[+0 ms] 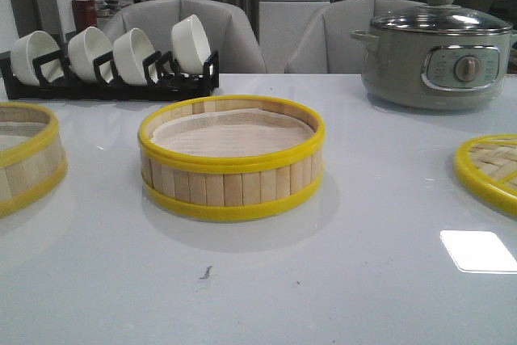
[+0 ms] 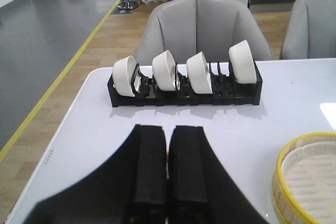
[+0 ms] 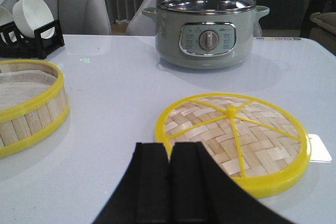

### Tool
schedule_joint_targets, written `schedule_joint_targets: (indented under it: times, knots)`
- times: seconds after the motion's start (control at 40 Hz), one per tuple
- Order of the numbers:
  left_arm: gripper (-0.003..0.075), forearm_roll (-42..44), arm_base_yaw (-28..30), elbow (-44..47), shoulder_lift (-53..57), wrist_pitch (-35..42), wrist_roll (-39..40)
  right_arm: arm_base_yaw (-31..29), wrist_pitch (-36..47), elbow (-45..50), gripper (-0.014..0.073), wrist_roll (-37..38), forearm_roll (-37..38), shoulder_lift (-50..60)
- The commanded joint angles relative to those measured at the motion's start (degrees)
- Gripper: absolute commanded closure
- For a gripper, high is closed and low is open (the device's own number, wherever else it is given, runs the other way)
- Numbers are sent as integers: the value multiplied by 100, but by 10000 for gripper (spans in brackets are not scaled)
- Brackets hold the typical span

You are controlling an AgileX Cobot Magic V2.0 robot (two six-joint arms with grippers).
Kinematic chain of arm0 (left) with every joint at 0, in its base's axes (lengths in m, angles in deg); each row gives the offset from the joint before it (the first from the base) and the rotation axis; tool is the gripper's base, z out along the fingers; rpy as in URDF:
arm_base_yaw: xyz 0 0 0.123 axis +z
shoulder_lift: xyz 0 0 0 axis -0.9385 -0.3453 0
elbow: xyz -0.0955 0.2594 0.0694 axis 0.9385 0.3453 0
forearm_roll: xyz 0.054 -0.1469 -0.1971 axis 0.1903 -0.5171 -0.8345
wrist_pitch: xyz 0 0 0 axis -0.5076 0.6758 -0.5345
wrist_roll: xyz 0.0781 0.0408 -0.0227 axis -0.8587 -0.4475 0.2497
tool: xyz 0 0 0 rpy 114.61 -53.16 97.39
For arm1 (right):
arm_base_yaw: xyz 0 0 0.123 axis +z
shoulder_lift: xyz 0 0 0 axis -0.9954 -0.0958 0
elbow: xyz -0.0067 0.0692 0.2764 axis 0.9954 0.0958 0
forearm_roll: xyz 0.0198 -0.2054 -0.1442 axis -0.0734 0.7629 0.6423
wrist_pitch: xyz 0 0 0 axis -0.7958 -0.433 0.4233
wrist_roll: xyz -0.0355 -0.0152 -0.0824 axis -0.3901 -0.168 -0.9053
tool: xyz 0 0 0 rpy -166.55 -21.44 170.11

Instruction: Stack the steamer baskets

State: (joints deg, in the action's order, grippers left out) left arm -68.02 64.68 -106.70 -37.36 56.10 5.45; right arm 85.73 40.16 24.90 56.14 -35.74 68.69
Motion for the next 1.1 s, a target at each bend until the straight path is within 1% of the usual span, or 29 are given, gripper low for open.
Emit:
schedule_joint_targets:
  times: [0.0, 0.075, 0.25, 0.325, 0.375, 0.425, 0.5, 0.525, 0.575, 0.625, 0.749, 0.874, 0.949, 1.074]
  knots:
    - [634, -55, 13, -184, 13, 496, 21, -39, 567, -87, 537, -29, 142, 120]
    - [634, -55, 13, -184, 13, 496, 21, -39, 692, -87, 537, -22, 142, 120]
    - [634, -55, 13, -184, 13, 496, 21, -39, 1343, -92, 537, -22, 135, 120]
    - [634, -55, 13, -184, 13, 496, 21, -17, 1623, -235, 537, 193, -48, 120]
    - [634, -55, 13, -184, 13, 496, 21, 1, 1403, -534, 537, 315, -70, 99]
    - [634, -55, 13, -184, 13, 486, 21, 1, 813, -949, 537, 284, -28, 14]
    - [634, -55, 13, -184, 13, 485, 21, 1, -448, -1766, 537, 143, 126, -320]
    - [634, -55, 13, -184, 13, 485, 21, 1, -880, -2054, 537, 132, 184, -516]
    - [634, -55, 13, -184, 13, 485, 21, 1, -1492, -2526, 537, 132, 254, -946]
    - [634, -68, 13, -184, 13, 485, 21, 1, -1912, -2996, 537, 159, 221, -1517]
    - [633, -188, 13, -184, 13, 420, 21, 1, -2315, -3777, 537, 182, 66, -2787]
    - [633, -188, -81, -184, 13, 295, 21, 1, -2561, -4338, 537, 182, 67, -3574]
    - [634, -188, -182, -184, 13, 271, 21, 1, -2412, -4468, 537, 182, 67, -3786]
    - [634, -211, -219, -184, 13, 222, 21, 1, -1836, -4481, 537, 182, 67, -3816]
